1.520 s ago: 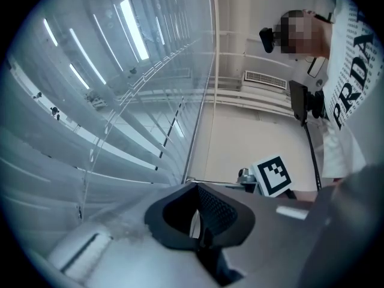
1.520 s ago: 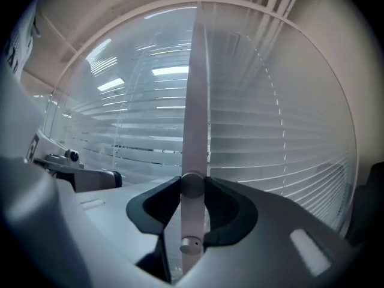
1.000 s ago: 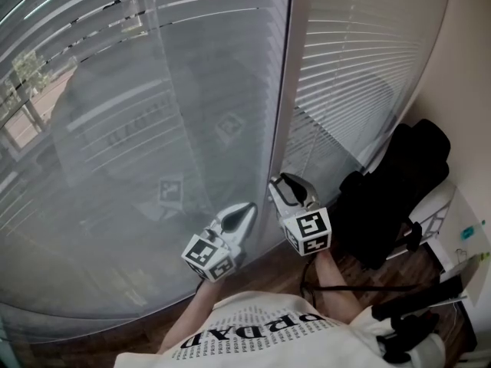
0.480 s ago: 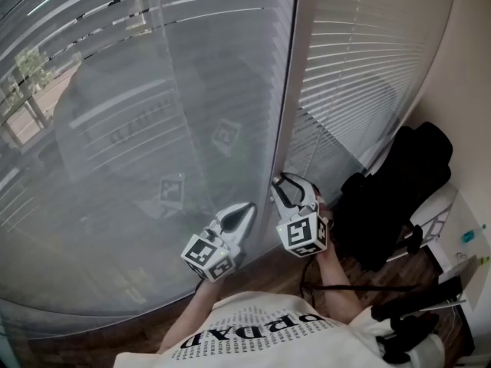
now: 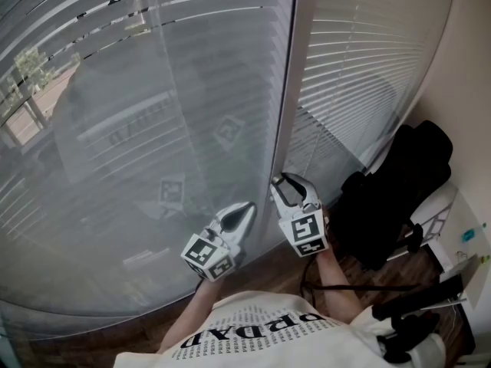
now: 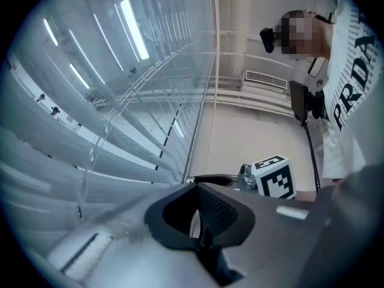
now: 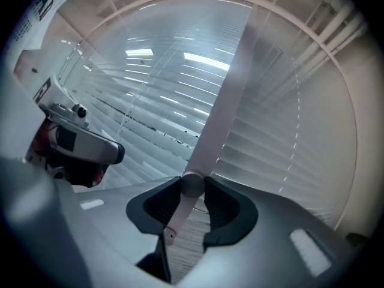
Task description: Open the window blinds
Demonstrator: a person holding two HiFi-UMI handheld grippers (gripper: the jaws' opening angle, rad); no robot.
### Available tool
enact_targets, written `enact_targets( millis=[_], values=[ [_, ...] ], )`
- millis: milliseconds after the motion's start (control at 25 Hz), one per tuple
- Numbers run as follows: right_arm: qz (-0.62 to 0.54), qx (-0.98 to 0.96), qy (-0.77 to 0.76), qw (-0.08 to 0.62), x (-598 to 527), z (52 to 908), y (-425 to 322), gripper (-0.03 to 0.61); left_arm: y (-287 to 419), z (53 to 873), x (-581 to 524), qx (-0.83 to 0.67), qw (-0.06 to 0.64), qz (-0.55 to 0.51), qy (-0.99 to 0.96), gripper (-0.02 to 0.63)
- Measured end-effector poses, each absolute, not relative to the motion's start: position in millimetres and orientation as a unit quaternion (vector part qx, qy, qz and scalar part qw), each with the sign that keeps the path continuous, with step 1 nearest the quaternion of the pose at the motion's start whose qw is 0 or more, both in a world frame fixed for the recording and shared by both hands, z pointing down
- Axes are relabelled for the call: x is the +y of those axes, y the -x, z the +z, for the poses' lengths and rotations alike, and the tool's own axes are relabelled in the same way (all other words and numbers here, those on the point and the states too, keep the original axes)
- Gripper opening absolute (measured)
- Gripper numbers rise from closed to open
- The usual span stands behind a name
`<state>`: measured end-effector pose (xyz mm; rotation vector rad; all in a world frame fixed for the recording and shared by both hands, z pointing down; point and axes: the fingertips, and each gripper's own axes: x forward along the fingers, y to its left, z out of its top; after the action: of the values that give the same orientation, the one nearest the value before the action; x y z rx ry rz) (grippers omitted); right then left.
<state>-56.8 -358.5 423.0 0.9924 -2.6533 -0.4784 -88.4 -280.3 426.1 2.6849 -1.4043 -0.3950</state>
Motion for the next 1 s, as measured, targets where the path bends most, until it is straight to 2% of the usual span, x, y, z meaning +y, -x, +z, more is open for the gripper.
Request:
enact_targets(
  millis=[560,840,1000],
  values=[
    [-0.036,-0.936,-0.345,0.064,-364.0,424.1,52.8,0.132,87.0,426.4,-282.4,-0.456,0.043,-0.129,-0.88,-0.005],
    [0.071,-0.94,-0.334,0.009,-366.1,423.9,51.4,0.132,87.0,426.4,-283.0,-0.456,0.044,-0.13,-0.879,-0.005],
    [0.036,-0.939,-0.341,0.016,-364.5,422.9,51.2,0.134,85.9,424.7,-281.2,-0.456,0.044,-0.131,-0.879,-0.005]
  ],
)
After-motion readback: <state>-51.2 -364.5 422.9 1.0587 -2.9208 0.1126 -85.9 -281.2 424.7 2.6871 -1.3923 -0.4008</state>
